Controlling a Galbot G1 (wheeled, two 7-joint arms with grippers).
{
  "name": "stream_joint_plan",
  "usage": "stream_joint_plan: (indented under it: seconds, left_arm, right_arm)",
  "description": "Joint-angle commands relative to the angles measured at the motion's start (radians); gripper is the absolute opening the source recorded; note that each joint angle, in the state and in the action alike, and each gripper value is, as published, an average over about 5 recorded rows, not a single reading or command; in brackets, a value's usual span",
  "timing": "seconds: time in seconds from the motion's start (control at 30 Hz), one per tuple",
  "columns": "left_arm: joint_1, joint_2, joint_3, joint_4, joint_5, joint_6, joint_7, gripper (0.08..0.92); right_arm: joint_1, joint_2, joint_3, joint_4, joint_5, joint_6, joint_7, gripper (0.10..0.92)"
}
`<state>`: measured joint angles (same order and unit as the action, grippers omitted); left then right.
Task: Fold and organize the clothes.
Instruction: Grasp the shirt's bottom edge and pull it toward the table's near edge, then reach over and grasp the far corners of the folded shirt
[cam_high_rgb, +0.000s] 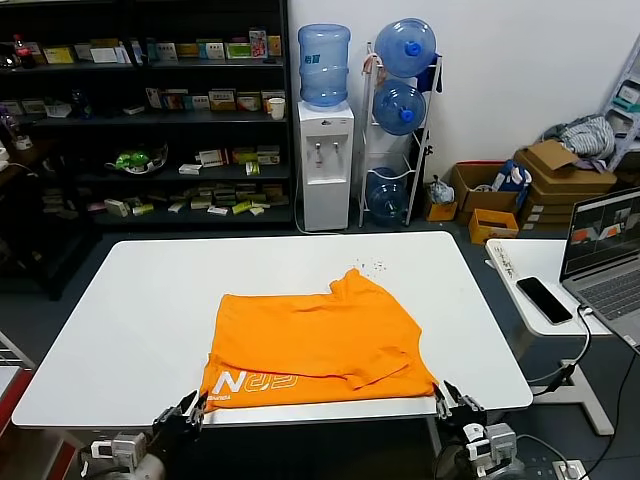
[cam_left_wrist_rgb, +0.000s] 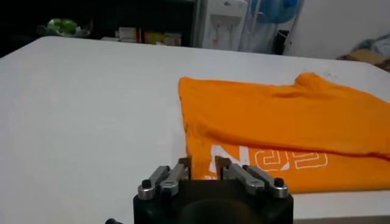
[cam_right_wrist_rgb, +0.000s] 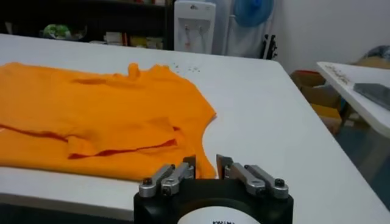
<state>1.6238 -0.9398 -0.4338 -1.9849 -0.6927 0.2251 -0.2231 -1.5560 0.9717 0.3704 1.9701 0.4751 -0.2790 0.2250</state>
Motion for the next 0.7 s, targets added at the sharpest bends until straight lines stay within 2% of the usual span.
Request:
stream_joint_plan:
  seconds: [0.03, 0.1, 0.2, 0.27, 0.37, 0.5, 0.7]
  left_arm:
    - [-0.166, 0.078, -0.034, -0.01, -0.048, 0.018, 0.02, 0.433]
    - [-0.317, 0.095, 0.009, 0.055, -0.095, 0.031, 0.026, 0.494]
    - [-0.57, 0.09, 0.135, 0.215, -0.153, 0.062, 0.029, 0.58]
    - [-0.729, 0.067, 0.224, 0.35, -0.169, 0.076, 0.037, 0.641]
    - [-0.896, 0.015, 0.323, 0.546, -0.175, 0.091, 0.057, 0.727]
    - [-1.013, -0.041, 0.401, 0.753, -0.161, 0.104, 0.094, 0.808]
    - [-1.039, -0.079, 0.41, 0.872, -0.135, 0.104, 0.138, 0.822]
  right_arm:
    - [0.262, -0.066, -0.027, 0.004, 0.115, -0.042, 0.023, 0.406]
    - [0.466, -0.035, -0.106, -0.108, 0.159, -0.058, 0.042, 0.467]
    - [0.762, 0.062, -0.244, -0.341, 0.189, -0.074, 0.055, 0.553]
    - [0.913, 0.138, -0.311, -0.507, 0.185, -0.074, 0.044, 0.614]
    - [1.057, 0.245, -0.368, -0.73, 0.164, -0.068, 0.013, 0.701]
    - [1.147, 0.349, -0.398, -0.931, 0.129, -0.06, -0.033, 0.795]
    - [1.16, 0.428, -0.399, -1.026, 0.098, -0.079, -0.066, 0.822]
